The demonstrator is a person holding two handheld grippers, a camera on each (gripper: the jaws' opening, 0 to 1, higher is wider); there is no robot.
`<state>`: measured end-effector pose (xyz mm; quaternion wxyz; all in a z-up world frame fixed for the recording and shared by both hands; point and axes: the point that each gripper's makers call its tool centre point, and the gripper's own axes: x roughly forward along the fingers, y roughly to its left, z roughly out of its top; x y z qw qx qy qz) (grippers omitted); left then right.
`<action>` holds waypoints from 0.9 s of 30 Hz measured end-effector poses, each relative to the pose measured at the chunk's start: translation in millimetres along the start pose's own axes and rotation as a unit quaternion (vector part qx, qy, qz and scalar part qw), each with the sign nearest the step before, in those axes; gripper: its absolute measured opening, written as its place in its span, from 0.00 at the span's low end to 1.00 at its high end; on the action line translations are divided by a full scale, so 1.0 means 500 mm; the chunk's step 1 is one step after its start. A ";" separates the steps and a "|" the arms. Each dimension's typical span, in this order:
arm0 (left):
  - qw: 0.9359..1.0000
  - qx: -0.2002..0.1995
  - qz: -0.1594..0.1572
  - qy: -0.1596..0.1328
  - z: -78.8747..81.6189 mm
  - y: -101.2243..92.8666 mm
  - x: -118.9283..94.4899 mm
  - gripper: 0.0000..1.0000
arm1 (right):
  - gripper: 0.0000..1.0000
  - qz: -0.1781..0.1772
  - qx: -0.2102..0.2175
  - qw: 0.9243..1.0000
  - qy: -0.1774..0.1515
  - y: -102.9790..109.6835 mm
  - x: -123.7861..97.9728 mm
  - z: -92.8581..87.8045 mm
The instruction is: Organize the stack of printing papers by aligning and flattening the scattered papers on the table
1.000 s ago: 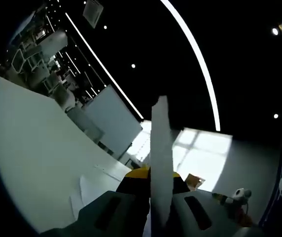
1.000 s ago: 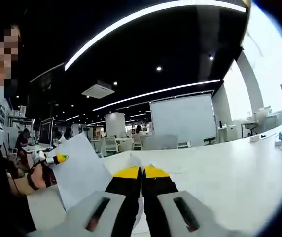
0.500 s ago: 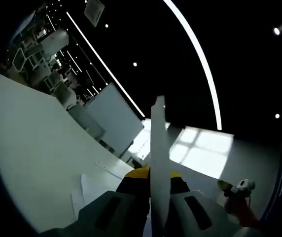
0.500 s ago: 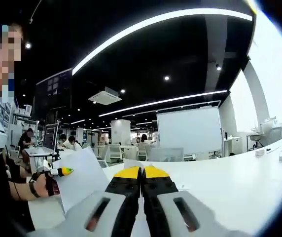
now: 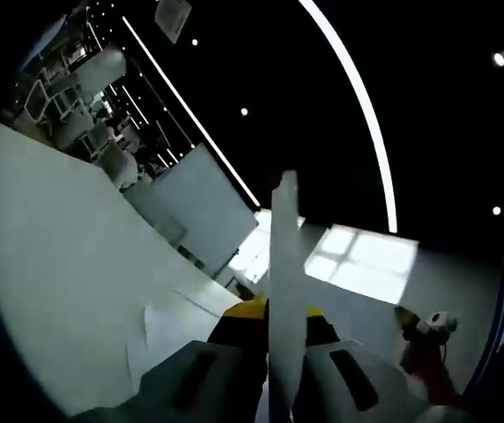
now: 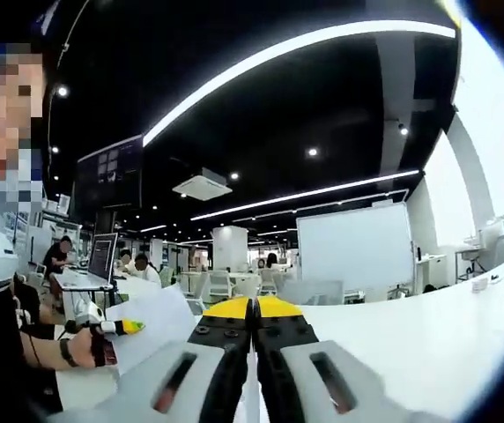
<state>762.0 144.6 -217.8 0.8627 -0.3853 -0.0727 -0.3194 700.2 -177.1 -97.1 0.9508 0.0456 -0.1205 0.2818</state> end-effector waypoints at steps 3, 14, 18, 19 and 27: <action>1.000 -0.001 0.000 0.001 -0.001 0.000 0.001 0.06 | 0.00 0.001 -0.013 1.000 -0.005 0.007 0.006 0.006; 1.000 -0.004 -0.003 0.001 -0.003 -0.002 0.005 0.06 | 0.00 -0.008 -0.030 0.999 -0.015 0.000 0.022 0.033; 1.000 -0.004 -0.004 0.005 -0.008 -0.004 0.006 0.06 | 0.00 -0.010 -0.038 0.999 -0.029 -0.003 0.025 0.051; 1.000 -0.004 -0.003 0.005 -0.008 -0.003 0.007 0.06 | 0.00 -0.012 -0.039 0.999 -0.031 -0.004 0.025 0.054; 1.000 -0.005 0.004 0.008 -0.014 0.004 0.007 0.06 | 0.00 -0.014 -0.034 0.998 -0.049 0.000 0.028 0.076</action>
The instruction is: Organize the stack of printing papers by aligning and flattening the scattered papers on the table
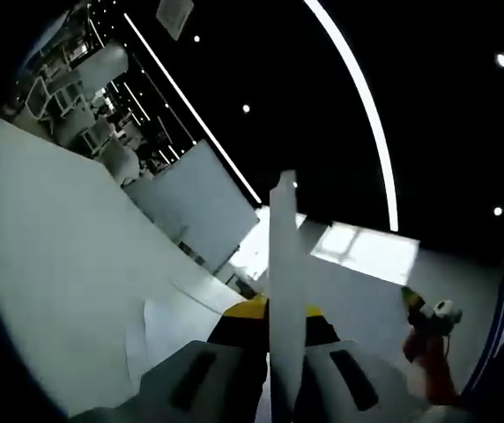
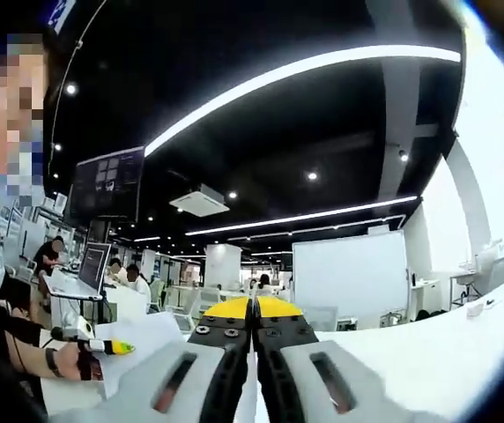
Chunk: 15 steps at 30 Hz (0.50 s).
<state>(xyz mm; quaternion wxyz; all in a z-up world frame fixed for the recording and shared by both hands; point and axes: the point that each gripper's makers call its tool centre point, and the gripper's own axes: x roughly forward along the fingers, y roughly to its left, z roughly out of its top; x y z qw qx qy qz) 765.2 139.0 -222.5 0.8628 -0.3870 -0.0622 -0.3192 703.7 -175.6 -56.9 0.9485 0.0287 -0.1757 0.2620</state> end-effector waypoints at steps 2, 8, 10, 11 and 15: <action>1.000 -0.003 0.002 0.001 -0.002 0.002 0.000 0.06 | 0.00 0.000 -0.003 1.000 -0.005 0.003 -0.001 0.009; 1.000 -0.007 0.005 0.005 -0.008 0.003 0.001 0.06 | 0.00 0.007 -0.011 1.000 -0.017 0.017 0.001 0.035; 1.000 -0.006 0.005 0.006 -0.008 0.002 0.002 0.06 | 0.00 0.009 -0.013 1.000 -0.021 0.021 0.002 0.042; 1.000 -0.006 0.005 0.006 -0.009 0.002 0.002 0.06 | 0.00 0.011 -0.014 1.000 -0.022 0.025 0.004 0.044; 1.000 -0.007 0.005 0.006 -0.007 0.002 0.001 0.06 | 0.00 0.017 -0.019 0.999 -0.027 0.033 0.008 0.053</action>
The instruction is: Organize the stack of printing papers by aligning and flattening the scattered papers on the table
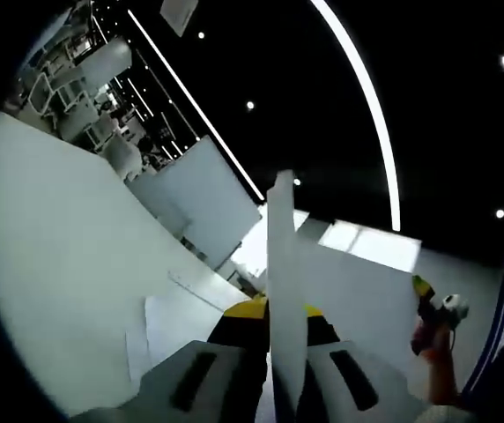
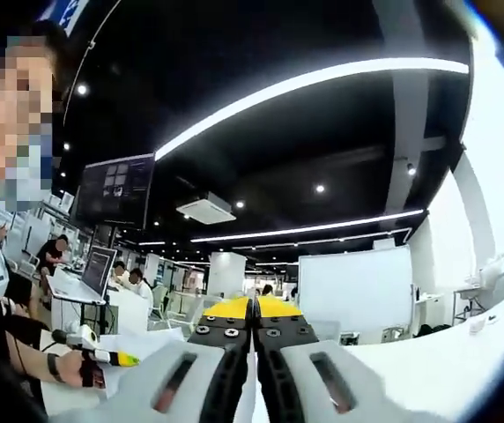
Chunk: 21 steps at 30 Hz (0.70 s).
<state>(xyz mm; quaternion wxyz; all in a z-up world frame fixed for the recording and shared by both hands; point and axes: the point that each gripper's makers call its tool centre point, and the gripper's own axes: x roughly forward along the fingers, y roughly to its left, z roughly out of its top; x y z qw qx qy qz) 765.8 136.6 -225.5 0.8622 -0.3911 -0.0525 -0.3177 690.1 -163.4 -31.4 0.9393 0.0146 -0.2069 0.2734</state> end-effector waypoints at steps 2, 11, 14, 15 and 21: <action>1.000 0.001 0.000 0.000 0.001 0.000 0.000 0.06 | 0.00 0.001 -0.001 1.000 -0.002 0.003 0.002 0.004; 1.000 -0.002 0.000 0.002 0.002 0.000 0.000 0.06 | 0.00 0.010 -0.016 0.999 -0.029 0.018 0.008 0.046; 1.000 -0.002 0.000 0.002 0.001 0.000 -0.001 0.06 | 0.00 0.019 -0.014 0.999 -0.040 0.028 0.009 0.055; 1.000 -0.002 0.000 0.003 0.001 0.000 -0.001 0.06 | 0.00 0.020 -0.017 0.999 -0.042 0.033 0.010 0.057; 1.000 -0.003 0.000 0.005 -0.002 0.003 -0.001 0.06 | 0.00 0.030 -0.019 0.998 -0.050 0.047 0.018 0.057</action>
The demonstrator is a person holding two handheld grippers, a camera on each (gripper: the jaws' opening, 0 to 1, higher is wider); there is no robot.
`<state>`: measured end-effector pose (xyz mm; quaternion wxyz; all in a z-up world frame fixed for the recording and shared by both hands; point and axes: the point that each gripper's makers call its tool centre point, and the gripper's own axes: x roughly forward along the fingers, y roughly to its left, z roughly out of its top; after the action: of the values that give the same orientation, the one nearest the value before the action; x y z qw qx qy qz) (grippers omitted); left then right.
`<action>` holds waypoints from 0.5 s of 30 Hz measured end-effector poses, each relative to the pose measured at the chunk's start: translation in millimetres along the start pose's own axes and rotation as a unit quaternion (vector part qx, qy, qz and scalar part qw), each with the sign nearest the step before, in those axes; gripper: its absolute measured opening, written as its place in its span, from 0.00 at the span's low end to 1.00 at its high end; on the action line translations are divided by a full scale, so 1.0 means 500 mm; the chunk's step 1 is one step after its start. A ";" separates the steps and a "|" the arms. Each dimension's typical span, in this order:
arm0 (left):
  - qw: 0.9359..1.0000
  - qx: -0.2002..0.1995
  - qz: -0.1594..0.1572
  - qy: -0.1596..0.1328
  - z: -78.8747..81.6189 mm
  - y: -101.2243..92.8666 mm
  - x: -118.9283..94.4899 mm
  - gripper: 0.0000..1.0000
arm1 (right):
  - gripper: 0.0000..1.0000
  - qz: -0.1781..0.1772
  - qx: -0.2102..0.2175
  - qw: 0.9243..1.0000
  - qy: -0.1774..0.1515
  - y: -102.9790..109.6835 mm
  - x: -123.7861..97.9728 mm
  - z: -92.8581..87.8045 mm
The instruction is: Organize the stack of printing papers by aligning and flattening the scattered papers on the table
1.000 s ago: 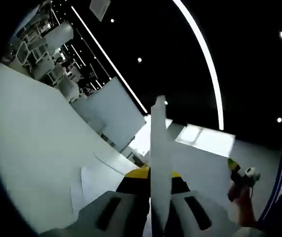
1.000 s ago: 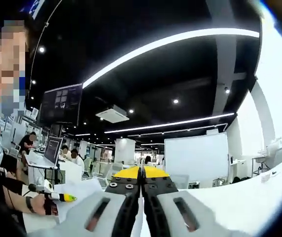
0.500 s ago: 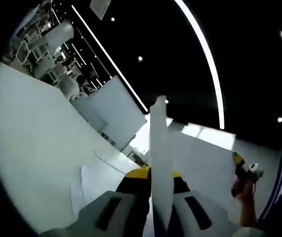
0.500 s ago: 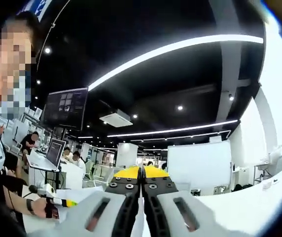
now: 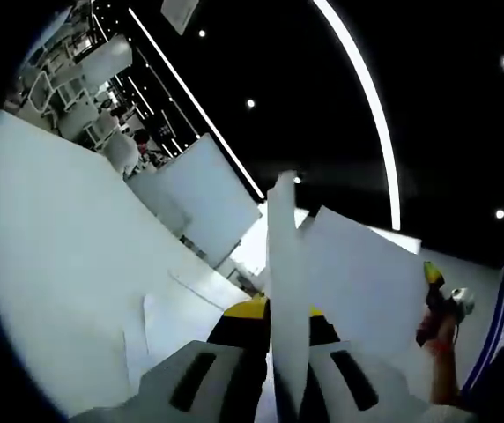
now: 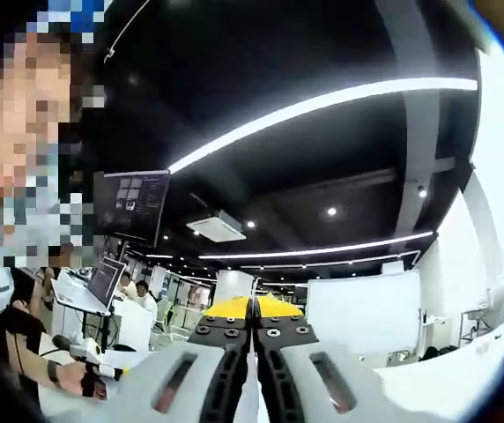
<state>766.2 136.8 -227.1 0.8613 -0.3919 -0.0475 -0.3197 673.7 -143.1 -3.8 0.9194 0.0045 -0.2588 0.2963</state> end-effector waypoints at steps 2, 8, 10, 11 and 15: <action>1.000 0.000 0.000 0.001 -0.001 0.000 0.000 0.06 | 0.00 0.004 -0.001 1.000 -0.003 0.007 0.002 0.000; 1.000 -0.001 -0.001 0.002 -0.003 0.001 0.000 0.06 | 0.00 0.017 -0.009 0.999 -0.034 0.030 0.008 0.023; 1.000 -0.001 -0.001 0.001 -0.003 0.000 0.000 0.06 | 0.00 0.020 -0.009 0.999 -0.037 0.034 0.011 0.025; 1.000 -0.001 -0.001 0.002 -0.003 0.000 0.001 0.06 | 0.00 0.021 -0.009 0.999 -0.037 0.037 0.014 0.025; 1.000 -0.002 -0.002 0.003 -0.005 -0.001 0.001 0.06 | 0.00 0.024 -0.006 0.999 -0.040 0.042 0.020 0.022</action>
<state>766.0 134.6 -228.3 0.8601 -0.3926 -0.0445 -0.3227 664.1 -122.1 7.3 0.9010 0.0051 -0.2973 0.3160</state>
